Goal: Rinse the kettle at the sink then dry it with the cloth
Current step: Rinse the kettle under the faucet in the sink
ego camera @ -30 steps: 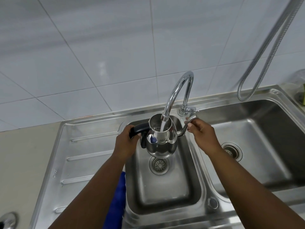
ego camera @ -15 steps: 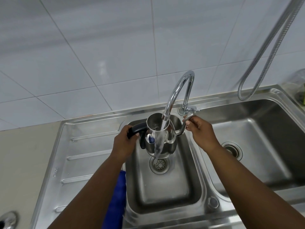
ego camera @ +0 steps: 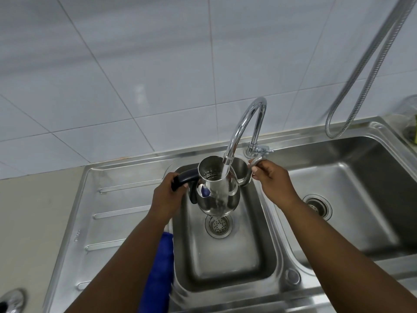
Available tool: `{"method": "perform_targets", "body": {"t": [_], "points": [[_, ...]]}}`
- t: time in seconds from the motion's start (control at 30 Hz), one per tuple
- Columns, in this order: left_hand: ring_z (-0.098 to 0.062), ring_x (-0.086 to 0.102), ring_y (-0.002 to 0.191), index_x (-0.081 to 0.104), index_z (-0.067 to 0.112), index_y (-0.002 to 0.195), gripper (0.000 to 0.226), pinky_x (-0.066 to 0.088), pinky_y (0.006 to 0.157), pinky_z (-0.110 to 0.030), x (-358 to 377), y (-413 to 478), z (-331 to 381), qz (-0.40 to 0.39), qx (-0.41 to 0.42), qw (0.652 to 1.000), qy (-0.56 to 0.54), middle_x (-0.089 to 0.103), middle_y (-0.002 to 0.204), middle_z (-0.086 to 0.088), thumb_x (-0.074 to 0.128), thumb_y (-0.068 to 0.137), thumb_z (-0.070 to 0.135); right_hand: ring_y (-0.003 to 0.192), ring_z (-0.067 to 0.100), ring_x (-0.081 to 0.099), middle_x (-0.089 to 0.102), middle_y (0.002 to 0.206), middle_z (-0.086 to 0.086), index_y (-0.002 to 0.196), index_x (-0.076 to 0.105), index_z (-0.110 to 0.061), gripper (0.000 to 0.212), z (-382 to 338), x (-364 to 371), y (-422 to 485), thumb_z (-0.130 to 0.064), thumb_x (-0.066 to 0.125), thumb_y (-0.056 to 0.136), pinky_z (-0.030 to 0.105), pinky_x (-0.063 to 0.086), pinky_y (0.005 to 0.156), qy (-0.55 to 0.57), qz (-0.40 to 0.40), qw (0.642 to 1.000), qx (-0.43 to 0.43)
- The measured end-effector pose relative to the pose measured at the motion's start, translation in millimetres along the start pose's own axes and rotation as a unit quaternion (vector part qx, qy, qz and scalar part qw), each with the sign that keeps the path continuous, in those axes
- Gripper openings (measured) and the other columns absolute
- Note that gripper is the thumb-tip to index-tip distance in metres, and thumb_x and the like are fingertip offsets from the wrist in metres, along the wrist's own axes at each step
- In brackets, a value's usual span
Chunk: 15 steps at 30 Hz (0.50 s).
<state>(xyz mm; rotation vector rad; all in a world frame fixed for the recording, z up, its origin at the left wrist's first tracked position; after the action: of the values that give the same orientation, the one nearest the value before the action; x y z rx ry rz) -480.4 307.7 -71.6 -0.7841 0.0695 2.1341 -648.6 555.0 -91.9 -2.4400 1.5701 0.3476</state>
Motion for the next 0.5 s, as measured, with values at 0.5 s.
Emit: {"method": "perform_targets", "body": {"t": [0.5], "points": [[-0.017, 0.060, 0.087, 0.058, 0.025, 0.106, 0.021, 0.045, 0.074, -0.028, -2, 3, 2, 0.011, -0.006, 1.000, -0.016, 0.065, 0.094, 0.002, 0.065, 0.087, 0.023, 0.098, 0.018, 0.073, 0.076, 0.098, -0.005, 0.099, 0.071, -0.041, 0.026, -6, 2, 3, -0.017, 0.062, 0.095, 0.050, 0.056, 0.096, 0.011, 0.003, 1.000, -0.001]]}}
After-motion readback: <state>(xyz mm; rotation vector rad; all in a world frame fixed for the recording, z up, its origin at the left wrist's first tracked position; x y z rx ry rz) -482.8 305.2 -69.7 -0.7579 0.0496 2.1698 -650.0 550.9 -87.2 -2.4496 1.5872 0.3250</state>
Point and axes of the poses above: each hand's wrist, its own y-axis towards the middle knuckle, its own x-axis out of the palm, z = x × y, the point moved 3 cm from there along y, towards the middle knuckle
